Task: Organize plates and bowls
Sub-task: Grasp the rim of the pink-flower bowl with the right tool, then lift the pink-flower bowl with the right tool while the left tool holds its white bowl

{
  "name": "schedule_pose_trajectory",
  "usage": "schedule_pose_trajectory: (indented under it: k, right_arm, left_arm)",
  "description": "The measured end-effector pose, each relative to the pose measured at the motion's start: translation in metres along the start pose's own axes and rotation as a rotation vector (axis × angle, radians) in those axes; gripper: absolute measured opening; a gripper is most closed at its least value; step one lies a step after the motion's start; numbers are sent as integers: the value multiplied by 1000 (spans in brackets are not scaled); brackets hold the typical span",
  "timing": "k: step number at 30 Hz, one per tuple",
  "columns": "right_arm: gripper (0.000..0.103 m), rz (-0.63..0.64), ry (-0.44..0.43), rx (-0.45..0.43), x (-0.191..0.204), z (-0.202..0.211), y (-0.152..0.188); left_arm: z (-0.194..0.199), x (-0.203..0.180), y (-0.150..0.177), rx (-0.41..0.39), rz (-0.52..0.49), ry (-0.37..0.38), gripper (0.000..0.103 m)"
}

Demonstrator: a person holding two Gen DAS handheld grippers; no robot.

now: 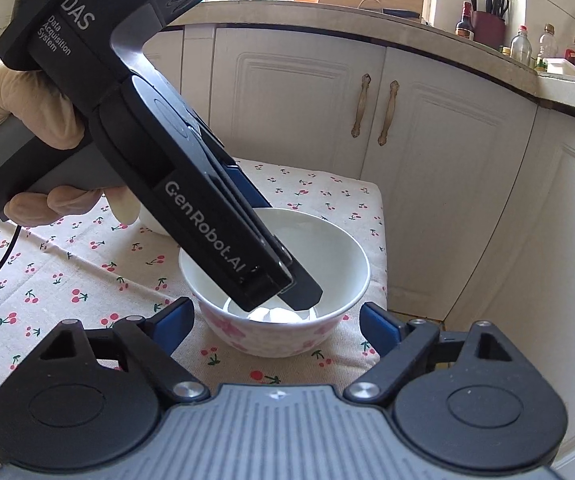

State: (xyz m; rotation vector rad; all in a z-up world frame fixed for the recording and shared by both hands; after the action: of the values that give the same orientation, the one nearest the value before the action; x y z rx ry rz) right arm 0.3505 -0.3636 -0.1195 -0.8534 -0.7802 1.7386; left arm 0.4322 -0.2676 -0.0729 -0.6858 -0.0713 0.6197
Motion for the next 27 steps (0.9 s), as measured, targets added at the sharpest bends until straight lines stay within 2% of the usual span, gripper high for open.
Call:
schedule_pose_trajectory:
  k: [4,27]
  right_arm:
    - [88,1,-2,-6,0,0,0]
    - [88,13,2,19,4,5,-3]
  left_arm:
    - [-1,1,-1,2,0,2,75]
    - [2,-2,3,6,11,20,75]
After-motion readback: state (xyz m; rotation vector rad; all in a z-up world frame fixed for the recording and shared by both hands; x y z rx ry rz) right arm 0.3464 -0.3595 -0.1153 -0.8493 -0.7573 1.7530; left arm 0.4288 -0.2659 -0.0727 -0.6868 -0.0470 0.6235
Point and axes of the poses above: each gripper's, at about its wrist camera, not at the fingertips, and z roughly against the way its jaws point, x to its left, y to its underside, the point moved 3 cm from there along -z, roughly the way its jaws point, and after that the axes turned 9 degrees about y, right-handed, at the moved point
